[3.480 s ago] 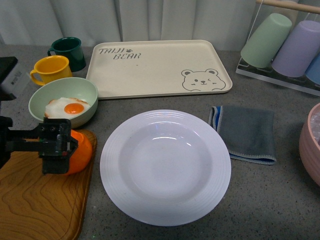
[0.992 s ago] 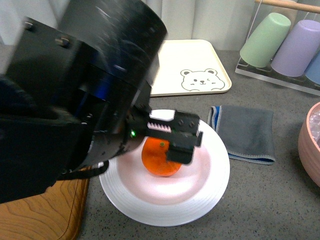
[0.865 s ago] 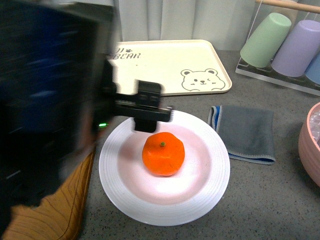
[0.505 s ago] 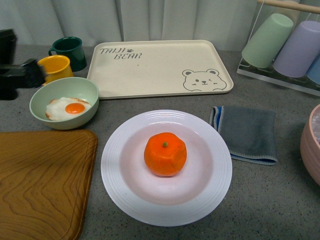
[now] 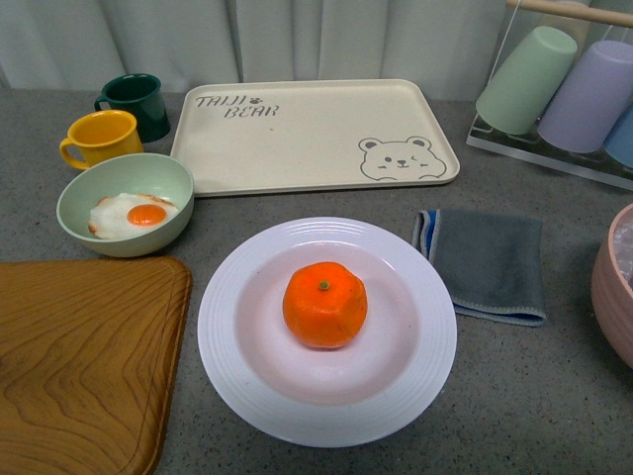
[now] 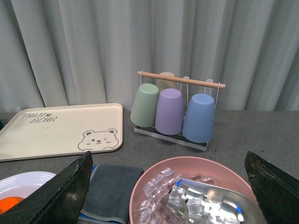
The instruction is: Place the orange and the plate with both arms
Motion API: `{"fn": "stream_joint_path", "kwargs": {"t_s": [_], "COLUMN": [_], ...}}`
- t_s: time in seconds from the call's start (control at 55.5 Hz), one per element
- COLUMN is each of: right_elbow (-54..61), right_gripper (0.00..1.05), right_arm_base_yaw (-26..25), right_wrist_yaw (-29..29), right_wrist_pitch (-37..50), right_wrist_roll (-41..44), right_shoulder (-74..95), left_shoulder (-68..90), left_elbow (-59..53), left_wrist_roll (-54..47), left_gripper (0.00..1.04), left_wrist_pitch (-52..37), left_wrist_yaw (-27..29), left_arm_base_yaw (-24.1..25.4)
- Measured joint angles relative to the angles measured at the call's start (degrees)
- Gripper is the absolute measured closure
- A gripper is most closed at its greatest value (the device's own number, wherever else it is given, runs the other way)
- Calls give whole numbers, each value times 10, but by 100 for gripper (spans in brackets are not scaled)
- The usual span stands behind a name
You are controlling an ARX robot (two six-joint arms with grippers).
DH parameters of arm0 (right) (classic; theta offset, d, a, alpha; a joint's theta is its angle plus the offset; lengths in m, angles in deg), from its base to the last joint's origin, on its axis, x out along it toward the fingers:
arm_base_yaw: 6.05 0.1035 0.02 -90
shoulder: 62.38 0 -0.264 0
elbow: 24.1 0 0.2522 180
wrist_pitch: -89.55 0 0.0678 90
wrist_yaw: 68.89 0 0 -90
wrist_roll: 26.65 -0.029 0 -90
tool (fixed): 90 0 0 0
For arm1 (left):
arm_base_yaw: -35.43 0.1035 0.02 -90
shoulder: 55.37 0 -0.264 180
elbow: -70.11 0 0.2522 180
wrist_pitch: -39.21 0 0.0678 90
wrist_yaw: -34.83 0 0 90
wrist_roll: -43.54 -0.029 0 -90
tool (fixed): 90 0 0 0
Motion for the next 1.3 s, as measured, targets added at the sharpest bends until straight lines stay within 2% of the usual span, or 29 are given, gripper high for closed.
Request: {"fn": "stream_joint_path", "kwargs": {"t_s": [0.216, 0.27, 0.343, 0.974, 1.298], "right_elbow": [0, 0, 0, 0, 0], "right_gripper": [9, 9, 9, 9, 9], "right_arm_base_yaw": [0, 0, 0, 0, 0], "right_wrist_yaw": [0, 0, 0, 0, 0], "right_wrist_pitch": [0, 0, 0, 0, 0], "right_wrist_roll": [0, 0, 0, 0, 0], "right_shoulder": [0, 0, 0, 0, 0], "left_shoulder": [-100, -130, -165, -362, -414], "left_elbow": [-14, -14, -14, -14, -14], "left_wrist_roll": [0, 0, 0, 0, 0], "left_gripper": [101, 101, 101, 101, 101], "left_wrist_pitch": [84, 110, 141, 327, 379], "left_wrist_yaw": [-24, -68, -77, -81, -81], "left_arm_base_yaw": [27, 57, 81, 84, 84]}}
